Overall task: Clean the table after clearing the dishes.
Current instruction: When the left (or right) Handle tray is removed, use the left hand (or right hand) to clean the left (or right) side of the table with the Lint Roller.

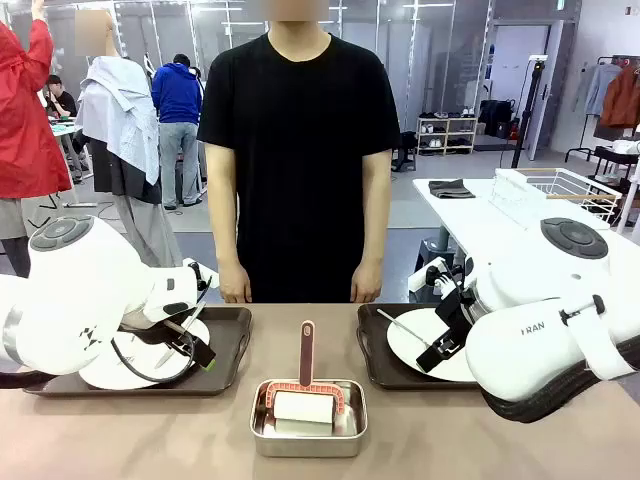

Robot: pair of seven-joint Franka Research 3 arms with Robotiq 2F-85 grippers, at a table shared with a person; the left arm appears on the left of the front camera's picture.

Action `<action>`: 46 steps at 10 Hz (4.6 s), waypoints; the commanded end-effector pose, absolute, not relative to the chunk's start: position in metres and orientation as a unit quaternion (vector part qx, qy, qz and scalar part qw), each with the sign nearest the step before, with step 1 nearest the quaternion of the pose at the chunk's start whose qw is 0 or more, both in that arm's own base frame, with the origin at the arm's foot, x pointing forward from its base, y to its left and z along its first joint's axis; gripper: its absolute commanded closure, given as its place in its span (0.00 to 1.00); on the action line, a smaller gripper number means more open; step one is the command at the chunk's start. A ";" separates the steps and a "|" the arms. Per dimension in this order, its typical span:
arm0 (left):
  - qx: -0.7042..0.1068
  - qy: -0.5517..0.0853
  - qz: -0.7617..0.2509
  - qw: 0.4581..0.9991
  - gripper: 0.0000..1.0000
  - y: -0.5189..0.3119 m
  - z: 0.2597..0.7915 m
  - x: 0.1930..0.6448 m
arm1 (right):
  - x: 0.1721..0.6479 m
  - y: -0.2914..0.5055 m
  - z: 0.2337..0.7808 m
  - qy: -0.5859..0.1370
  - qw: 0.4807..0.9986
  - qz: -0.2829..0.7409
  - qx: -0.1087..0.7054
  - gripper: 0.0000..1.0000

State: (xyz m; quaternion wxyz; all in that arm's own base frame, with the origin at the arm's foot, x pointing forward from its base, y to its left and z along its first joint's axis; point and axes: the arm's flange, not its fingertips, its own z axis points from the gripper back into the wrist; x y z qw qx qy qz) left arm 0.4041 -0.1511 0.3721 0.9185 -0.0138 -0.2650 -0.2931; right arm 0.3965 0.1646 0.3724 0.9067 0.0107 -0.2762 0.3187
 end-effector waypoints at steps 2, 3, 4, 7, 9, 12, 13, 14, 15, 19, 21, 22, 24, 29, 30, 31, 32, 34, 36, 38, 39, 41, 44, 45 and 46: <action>-0.014 -0.265 -0.293 0.918 0.00 -0.151 0.372 0.404 | 0.397 0.165 0.372 -0.276 0.907 0.319 0.011 0.00; -0.014 -0.265 -0.293 0.918 0.00 -0.151 0.372 0.404 | 0.397 0.165 0.372 -0.276 0.907 0.319 0.011 0.00; -0.014 -0.265 -0.293 0.918 0.00 -0.151 0.372 0.404 | 0.397 0.165 0.372 -0.276 0.907 0.319 0.011 0.00; -0.014 -0.265 -0.293 0.918 0.00 -0.151 0.372 0.404 | 0.397 0.165 0.372 -0.276 0.907 0.319 0.011 0.00; -0.014 -0.265 -0.294 0.918 0.00 -0.151 0.372 0.404 | 0.397 0.164 0.372 -0.276 0.907 0.319 0.010 0.00; -0.057 -0.247 -0.256 0.933 0.00 -0.113 0.430 0.454 | 0.451 0.134 0.431 -0.232 0.914 0.315 0.106 0.00; -0.119 -0.230 -0.250 0.933 0.00 -0.091 0.450 0.464 | 0.468 0.121 0.448 -0.211 0.907 0.323 0.167 0.00; -0.208 -0.215 -0.241 0.923 0.00 -0.071 0.465 0.471 | 0.481 0.112 0.461 -0.210 0.897 0.314 0.228 0.00; -0.303 -0.209 -0.243 0.898 0.00 -0.049 0.476 0.475 | 0.489 0.099 0.472 -0.210 0.890 0.289 0.285 0.00; -0.536 -0.207 -0.182 0.798 0.00 0.068 0.461 0.465 | 0.466 -0.017 0.468 -0.194 0.804 0.199 0.525 0.00; -0.572 -0.236 -0.154 0.770 0.00 0.145 0.448 0.437 | 0.434 -0.111 0.453 -0.227 0.802 0.085 0.546 0.00; -0.566 -0.250 -0.100 0.779 0.00 0.186 0.441 0.425 | 0.417 -0.160 0.441 -0.246 0.801 0.026 0.545 0.00; -0.553 -0.278 -0.007 0.785 0.00 0.259 0.428 0.394 | 0.372 -0.242 0.417 -0.279 0.797 -0.085 0.529 0.00; -0.514 -0.321 0.052 0.794 0.00 0.326 0.422 0.335 | 0.304 -0.318 0.393 -0.318 0.783 -0.168 0.508 0.00; -0.514 -0.321 0.052 0.794 0.00 0.326 0.422 0.335 | 0.304 -0.318 0.393 -0.318 0.783 -0.168 0.508 0.00; -0.514 -0.321 0.052 0.794 0.00 0.326 0.422 0.335 | 0.304 -0.318 0.393 -0.318 0.783 -0.168 0.508 0.00; -0.514 -0.321 0.052 0.794 0.00 0.326 0.422 0.335 | 0.304 -0.318 0.393 -0.318 0.783 -0.168 0.508 0.00; -0.514 -0.321 0.052 0.794 0.00 0.326 0.422 0.335 | 0.304 -0.318 0.393 -0.318 0.783 -0.168 0.508 0.00; -0.514 -0.321 0.052 0.794 0.00 0.326 0.422 0.335 | 0.304 -0.318 0.393 -0.318 0.783 -0.168 0.508 0.00; -0.514 -0.321 0.052 0.794 0.00 0.326 0.422 0.335 | 0.304 -0.318 0.393 -0.318 0.783 -0.168 0.508 0.00; -0.514 -0.321 0.052 0.794 0.00 0.326 0.422 0.335 | 0.304 -0.318 0.393 -0.318 0.783 -0.168 0.508 0.00; -0.514 -0.321 0.052 0.794 0.00 0.326 0.422 0.335 | 0.304 -0.318 0.393 -0.318 0.783 -0.168 0.508 0.00; -0.514 -0.321 0.052 0.794 0.00 0.326 0.422 0.335 | 0.304 -0.318 0.393 -0.318 0.783 -0.168 0.508 0.00; -0.514 -0.321 0.052 0.794 0.00 0.326 0.422 0.335 | 0.304 -0.318 0.393 -0.318 0.783 -0.168 0.508 0.00; -0.514 -0.321 0.052 0.794 0.00 0.326 0.422 0.335 | 0.304 -0.318 0.393 -0.318 0.783 -0.168 0.508 0.00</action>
